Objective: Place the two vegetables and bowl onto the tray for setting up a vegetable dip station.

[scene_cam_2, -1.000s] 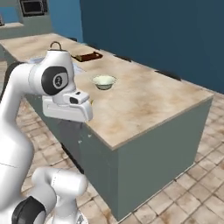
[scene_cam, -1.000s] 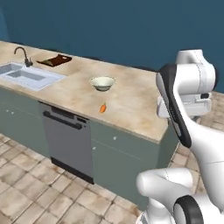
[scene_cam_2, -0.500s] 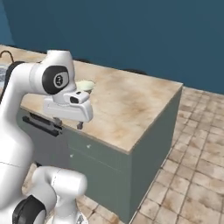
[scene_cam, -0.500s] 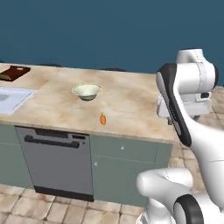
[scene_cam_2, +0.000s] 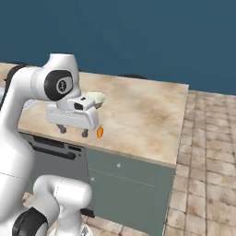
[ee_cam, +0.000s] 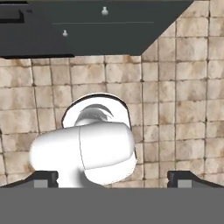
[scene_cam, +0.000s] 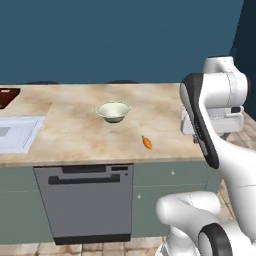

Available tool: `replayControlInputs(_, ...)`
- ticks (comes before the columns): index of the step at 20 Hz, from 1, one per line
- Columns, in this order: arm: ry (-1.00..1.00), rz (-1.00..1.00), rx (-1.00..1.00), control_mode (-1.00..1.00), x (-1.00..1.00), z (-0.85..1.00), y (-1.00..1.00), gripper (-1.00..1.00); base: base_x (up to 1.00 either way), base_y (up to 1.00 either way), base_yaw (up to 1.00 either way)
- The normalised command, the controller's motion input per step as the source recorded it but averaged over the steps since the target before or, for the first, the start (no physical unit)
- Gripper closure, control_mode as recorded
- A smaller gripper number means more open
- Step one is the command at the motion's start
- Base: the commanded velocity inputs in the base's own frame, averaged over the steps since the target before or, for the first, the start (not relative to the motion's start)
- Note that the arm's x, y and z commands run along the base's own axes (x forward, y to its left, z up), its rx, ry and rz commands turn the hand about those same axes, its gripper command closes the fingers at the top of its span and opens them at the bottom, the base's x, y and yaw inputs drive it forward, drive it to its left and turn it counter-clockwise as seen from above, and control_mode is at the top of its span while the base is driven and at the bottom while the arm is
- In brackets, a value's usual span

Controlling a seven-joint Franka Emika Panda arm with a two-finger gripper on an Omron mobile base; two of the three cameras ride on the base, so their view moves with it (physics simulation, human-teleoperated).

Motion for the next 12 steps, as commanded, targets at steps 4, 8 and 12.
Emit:
replayControlInputs(4,0.0,0.0,0.0,1.0,0.0,0.0,0.0,-1.0,0.18,0.81,-0.24)
replayControlInputs(8,0.0,0.0,0.0,1.0,0.0,0.0,0.0,-1.0,0.34,0.38,-0.17)
replayControlInputs(12,0.0,0.0,0.0,1.0,0.0,0.0,0.0,-1.0,0.4,0.28,-0.2)
